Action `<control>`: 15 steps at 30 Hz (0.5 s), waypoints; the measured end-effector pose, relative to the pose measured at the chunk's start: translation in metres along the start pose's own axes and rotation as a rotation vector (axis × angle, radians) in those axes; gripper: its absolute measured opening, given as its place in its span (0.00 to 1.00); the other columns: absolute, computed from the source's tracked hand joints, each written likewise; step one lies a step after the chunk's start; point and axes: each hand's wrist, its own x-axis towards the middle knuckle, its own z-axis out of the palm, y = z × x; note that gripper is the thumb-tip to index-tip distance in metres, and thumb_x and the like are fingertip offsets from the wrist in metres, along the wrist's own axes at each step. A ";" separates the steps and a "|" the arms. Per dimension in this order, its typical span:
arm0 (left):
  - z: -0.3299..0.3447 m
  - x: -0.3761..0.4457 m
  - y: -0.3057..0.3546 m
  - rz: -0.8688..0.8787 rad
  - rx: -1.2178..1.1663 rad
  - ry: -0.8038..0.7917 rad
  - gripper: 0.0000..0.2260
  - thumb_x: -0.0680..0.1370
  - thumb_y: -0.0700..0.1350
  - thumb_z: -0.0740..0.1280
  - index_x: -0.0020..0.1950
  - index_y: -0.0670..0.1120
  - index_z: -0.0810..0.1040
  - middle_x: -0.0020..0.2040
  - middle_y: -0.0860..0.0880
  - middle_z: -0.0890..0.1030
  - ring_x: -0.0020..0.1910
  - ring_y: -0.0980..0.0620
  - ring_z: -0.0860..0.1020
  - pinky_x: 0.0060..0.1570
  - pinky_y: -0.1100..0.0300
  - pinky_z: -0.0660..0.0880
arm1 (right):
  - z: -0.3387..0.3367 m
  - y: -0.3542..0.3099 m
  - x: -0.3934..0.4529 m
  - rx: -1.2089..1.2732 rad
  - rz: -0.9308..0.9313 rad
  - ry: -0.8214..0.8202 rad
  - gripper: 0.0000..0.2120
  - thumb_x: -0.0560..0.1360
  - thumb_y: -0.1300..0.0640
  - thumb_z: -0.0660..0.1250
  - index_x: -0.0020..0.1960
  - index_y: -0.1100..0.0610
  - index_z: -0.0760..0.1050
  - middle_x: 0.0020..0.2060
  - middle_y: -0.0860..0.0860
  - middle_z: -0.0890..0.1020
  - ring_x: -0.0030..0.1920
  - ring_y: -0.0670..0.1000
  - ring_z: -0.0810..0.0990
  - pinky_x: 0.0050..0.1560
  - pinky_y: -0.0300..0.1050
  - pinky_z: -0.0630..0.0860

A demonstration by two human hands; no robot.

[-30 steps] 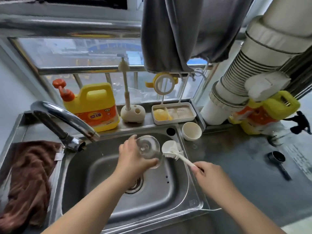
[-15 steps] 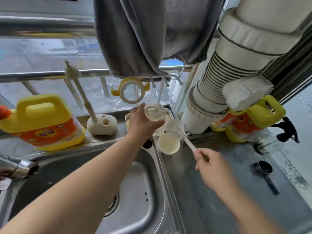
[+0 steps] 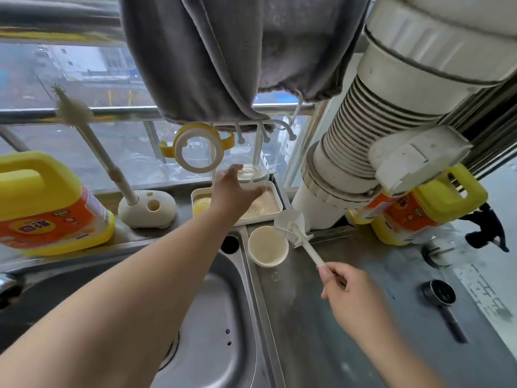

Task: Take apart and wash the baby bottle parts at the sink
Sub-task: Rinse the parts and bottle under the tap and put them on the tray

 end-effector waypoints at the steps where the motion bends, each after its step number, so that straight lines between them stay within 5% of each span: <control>1: 0.000 0.000 -0.002 -0.012 -0.006 -0.013 0.31 0.72 0.55 0.72 0.71 0.50 0.65 0.69 0.44 0.67 0.66 0.46 0.68 0.57 0.61 0.63 | 0.001 0.001 0.000 0.002 0.004 -0.003 0.08 0.80 0.52 0.59 0.45 0.47 0.75 0.31 0.48 0.79 0.29 0.43 0.73 0.26 0.31 0.67; 7: -0.007 -0.020 -0.006 0.028 0.046 -0.014 0.36 0.74 0.53 0.70 0.76 0.51 0.55 0.74 0.43 0.60 0.71 0.45 0.62 0.67 0.55 0.62 | 0.004 0.003 -0.002 -0.025 0.008 -0.011 0.07 0.80 0.51 0.59 0.46 0.46 0.74 0.32 0.47 0.79 0.30 0.43 0.74 0.26 0.32 0.64; 10: -0.007 -0.059 -0.022 0.262 0.157 0.123 0.25 0.75 0.47 0.67 0.70 0.43 0.66 0.68 0.42 0.68 0.67 0.42 0.66 0.64 0.54 0.64 | 0.005 0.009 -0.007 -0.037 0.031 -0.010 0.07 0.80 0.52 0.59 0.48 0.48 0.75 0.32 0.47 0.79 0.31 0.43 0.75 0.25 0.30 0.66; 13: 0.003 -0.098 -0.048 0.650 0.390 -0.055 0.18 0.71 0.51 0.61 0.55 0.46 0.79 0.55 0.47 0.78 0.55 0.42 0.76 0.54 0.49 0.72 | 0.009 0.018 -0.013 -0.069 0.069 -0.024 0.08 0.80 0.52 0.59 0.49 0.50 0.77 0.33 0.47 0.80 0.35 0.45 0.77 0.29 0.33 0.67; 15: 0.013 -0.104 -0.060 0.681 0.578 -0.259 0.18 0.70 0.53 0.61 0.56 0.49 0.80 0.58 0.52 0.78 0.60 0.43 0.74 0.58 0.46 0.67 | 0.011 0.022 -0.015 -0.119 0.067 -0.027 0.09 0.80 0.51 0.59 0.50 0.51 0.77 0.34 0.47 0.80 0.36 0.46 0.77 0.31 0.34 0.67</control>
